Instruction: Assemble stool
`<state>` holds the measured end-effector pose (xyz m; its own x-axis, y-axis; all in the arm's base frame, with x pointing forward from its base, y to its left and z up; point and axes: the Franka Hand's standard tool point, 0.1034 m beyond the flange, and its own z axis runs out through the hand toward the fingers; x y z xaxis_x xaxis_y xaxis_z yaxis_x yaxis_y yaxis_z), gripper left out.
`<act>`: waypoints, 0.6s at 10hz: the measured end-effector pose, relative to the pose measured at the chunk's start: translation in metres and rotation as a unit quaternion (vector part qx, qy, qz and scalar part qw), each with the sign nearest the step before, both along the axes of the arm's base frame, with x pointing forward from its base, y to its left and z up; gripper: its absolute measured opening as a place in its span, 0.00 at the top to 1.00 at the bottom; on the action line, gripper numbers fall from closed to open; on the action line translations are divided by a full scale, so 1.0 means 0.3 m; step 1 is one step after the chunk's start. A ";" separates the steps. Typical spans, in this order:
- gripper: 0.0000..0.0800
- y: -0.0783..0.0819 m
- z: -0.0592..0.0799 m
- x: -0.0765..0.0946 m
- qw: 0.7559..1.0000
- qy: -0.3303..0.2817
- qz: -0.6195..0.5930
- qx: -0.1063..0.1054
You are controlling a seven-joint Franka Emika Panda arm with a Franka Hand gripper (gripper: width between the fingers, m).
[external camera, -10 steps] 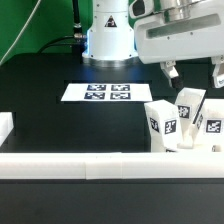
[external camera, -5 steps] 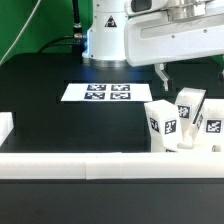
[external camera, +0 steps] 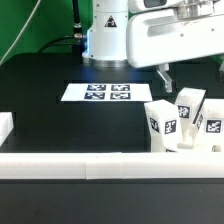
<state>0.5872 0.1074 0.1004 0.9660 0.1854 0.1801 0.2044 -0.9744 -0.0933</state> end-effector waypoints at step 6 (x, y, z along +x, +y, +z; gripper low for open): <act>0.19 0.008 -0.008 0.002 0.961 -0.016 0.266 -0.077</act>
Offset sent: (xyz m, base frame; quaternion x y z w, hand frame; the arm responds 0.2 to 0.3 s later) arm 0.0036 0.0066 0.0000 -0.0180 -0.0358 -0.2944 0.9548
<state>0.5879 0.1096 0.0979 0.7213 0.6787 0.1381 0.6782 -0.7326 0.0578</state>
